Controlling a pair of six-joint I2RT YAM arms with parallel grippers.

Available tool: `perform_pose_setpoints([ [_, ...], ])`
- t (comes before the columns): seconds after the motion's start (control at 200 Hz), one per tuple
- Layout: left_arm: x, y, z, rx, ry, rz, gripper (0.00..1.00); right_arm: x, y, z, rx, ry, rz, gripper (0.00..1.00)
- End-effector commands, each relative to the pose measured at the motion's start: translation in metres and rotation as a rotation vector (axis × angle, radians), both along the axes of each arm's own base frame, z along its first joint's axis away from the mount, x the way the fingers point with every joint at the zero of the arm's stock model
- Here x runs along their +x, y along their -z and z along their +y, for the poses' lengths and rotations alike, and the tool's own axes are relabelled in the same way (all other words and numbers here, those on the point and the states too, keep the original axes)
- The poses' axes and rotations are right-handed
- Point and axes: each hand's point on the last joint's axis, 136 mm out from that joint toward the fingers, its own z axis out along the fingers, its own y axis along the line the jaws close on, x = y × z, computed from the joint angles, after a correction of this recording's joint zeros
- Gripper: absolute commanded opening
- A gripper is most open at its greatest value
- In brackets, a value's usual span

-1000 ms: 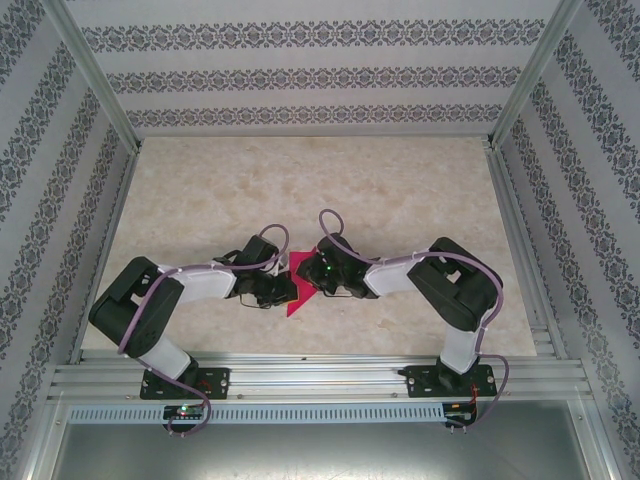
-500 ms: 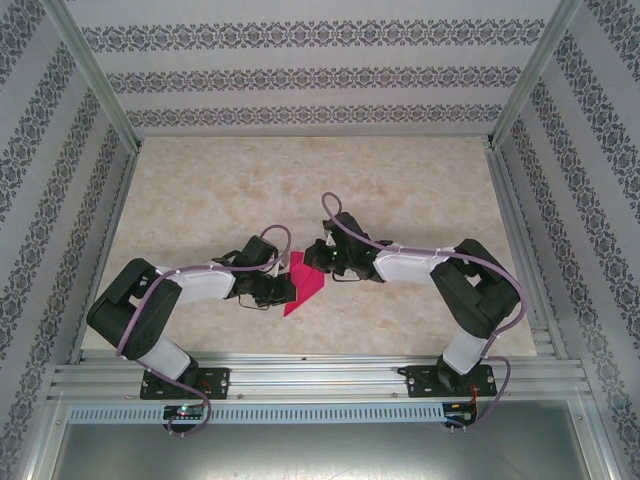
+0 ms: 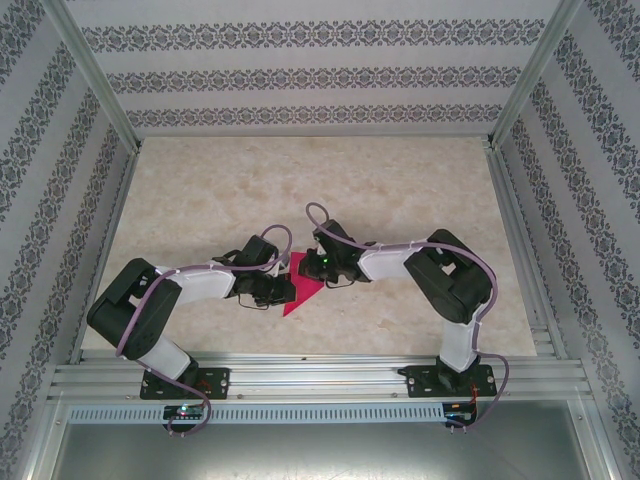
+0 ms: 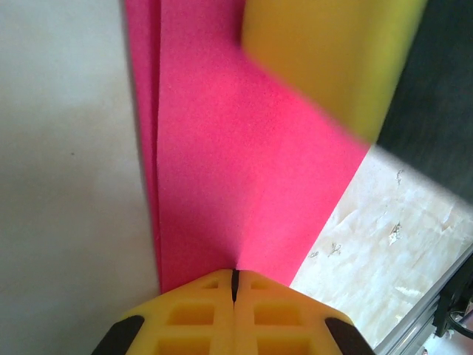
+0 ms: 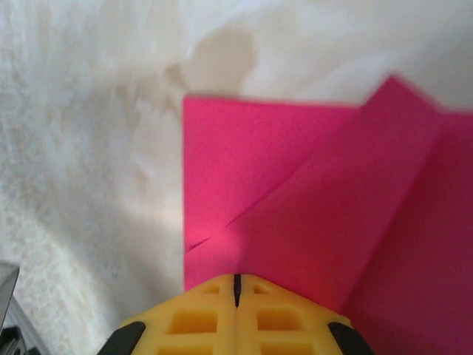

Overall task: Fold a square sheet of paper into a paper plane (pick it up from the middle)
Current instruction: Fourth fold the wing at the center of the table.

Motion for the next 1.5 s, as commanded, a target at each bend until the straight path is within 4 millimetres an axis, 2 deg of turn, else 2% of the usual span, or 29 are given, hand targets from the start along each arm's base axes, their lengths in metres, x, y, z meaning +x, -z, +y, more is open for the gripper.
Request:
perform_pose_setpoints([
  [0.0, -0.049, 0.051, 0.055, 0.264, -0.017, 0.174, 0.00, 0.021, 0.012, -0.027, -0.064, 0.070, -0.032, 0.01],
  [0.3, -0.055, 0.054, 0.060, 0.273, -0.017, 0.182, 0.00, 0.052, 0.018, -0.054, -0.096, 0.127, -0.035, 0.04],
  [0.375, -0.055, 0.054, 0.060, 0.273, -0.016, 0.181, 0.00, 0.059, 0.014, -0.058, -0.076, 0.140, -0.037, 0.04],
  [0.535, -0.054, 0.054, 0.059, 0.275, -0.011, 0.182, 0.00, 0.072, -0.013, -0.060, -0.061, 0.128, -0.085, 0.05],
  [0.634, -0.054, 0.054, 0.059, 0.275, -0.009, 0.181, 0.00, 0.075, -0.038, -0.057, -0.037, 0.109, -0.119, 0.05],
  [0.739, -0.054, 0.053, 0.059, 0.272, -0.008, 0.174, 0.00, 0.065, -0.065, -0.042, 0.008, 0.064, -0.160, 0.05],
  [0.819, -0.053, 0.053, 0.058, 0.270, -0.007, 0.174, 0.00, 0.051, -0.071, -0.029, 0.024, 0.033, -0.160, 0.05],
  [0.879, -0.052, 0.052, 0.058, 0.269, -0.007, 0.172, 0.00, 0.039, -0.071, -0.015, 0.051, 0.005, -0.152, 0.05],
  [0.959, -0.052, 0.051, 0.057, 0.269, -0.005, 0.170, 0.00, 0.025, -0.060, -0.002, 0.066, -0.007, -0.129, 0.05],
  [1.104, -0.051, 0.051, 0.057, 0.267, -0.003, 0.168, 0.00, 0.005, -0.035, 0.018, 0.094, -0.042, -0.080, 0.05],
  [1.164, -0.050, 0.051, 0.057, 0.268, -0.003, 0.166, 0.00, 0.001, -0.022, 0.021, 0.091, -0.043, -0.051, 0.05],
  [1.214, -0.050, 0.051, 0.057, 0.269, -0.002, 0.167, 0.00, 0.000, -0.011, 0.018, 0.068, -0.037, -0.032, 0.05],
  [1.314, -0.050, 0.051, 0.057, 0.272, -0.003, 0.170, 0.00, 0.004, 0.011, -0.002, -0.027, 0.005, -0.015, 0.05],
  [1.494, -0.050, 0.050, 0.057, 0.271, -0.005, 0.168, 0.00, 0.022, 0.018, -0.029, -0.079, 0.051, -0.030, 0.05],
])
